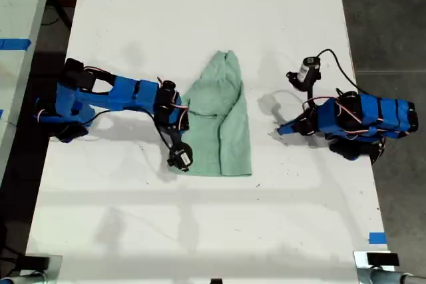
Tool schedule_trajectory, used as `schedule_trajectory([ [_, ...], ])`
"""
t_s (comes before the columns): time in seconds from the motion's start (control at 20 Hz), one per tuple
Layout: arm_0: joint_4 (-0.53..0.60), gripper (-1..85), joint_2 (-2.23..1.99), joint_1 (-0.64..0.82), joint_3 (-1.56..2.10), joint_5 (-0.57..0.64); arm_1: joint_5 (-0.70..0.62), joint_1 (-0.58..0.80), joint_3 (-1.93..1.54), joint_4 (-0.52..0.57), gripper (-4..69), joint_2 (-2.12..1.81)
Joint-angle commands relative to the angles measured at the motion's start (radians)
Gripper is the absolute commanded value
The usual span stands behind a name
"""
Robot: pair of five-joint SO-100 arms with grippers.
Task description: Fold t shirt
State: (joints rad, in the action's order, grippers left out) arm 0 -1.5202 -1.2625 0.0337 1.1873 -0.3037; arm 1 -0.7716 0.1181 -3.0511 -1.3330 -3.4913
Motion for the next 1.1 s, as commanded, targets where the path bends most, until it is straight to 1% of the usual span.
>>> schedule_trajectory([
  [0.0, -0.035, -0.3, -0.058, -0.002, -0.204, 0.100, -0.015, 0.006, -0.055, -0.002, 5.0, -0.012],
  [0.1, 0.003, -0.3, -0.100, 0.005, -0.221, 0.140, -0.015, 0.006, -0.055, -0.002, 5.0, -0.012],
  [0.15, 0.046, -0.3, -0.107, 0.011, -0.218, 0.167, -0.015, 0.006, -0.055, -0.002, 5.0, -0.012],
  [0.3, 0.258, -0.3, -0.071, 0.031, -0.216, 0.296, -0.015, 0.006, -0.055, -0.002, 5.0, -0.012],
  [0.5, 0.416, 0.4, 0.037, 0.066, -0.216, 0.377, -0.015, 0.006, -0.055, -0.002, 4.9, -0.012],
  [0.55, 0.456, 3.5, 0.061, 0.069, -0.216, 0.397, -0.015, 0.006, -0.055, -0.002, 4.9, -0.012],
  [0.65, 0.546, 13.4, 0.092, 0.069, -0.215, 0.433, -0.015, 0.006, -0.055, -0.002, 4.9, -0.012],
  [0.7, 0.586, 16.2, 0.095, 0.067, -0.213, 0.457, -0.015, 0.006, -0.055, -0.002, 4.9, -0.012],
  [0.8, 0.618, 18.1, 0.071, 0.064, -0.216, 0.495, -0.015, 0.006, -0.055, -0.002, 4.9, -0.012],
  [0.9, 0.615, 17.6, 0.017, 0.071, -0.206, 0.522, -0.015, 0.006, -0.055, -0.002, 4.9, -0.012],
  [1.05, 0.537, 14.7, -0.118, 0.110, -0.167, 0.535, -0.015, 0.006, -0.055, -0.002, 4.9, -0.012],
])
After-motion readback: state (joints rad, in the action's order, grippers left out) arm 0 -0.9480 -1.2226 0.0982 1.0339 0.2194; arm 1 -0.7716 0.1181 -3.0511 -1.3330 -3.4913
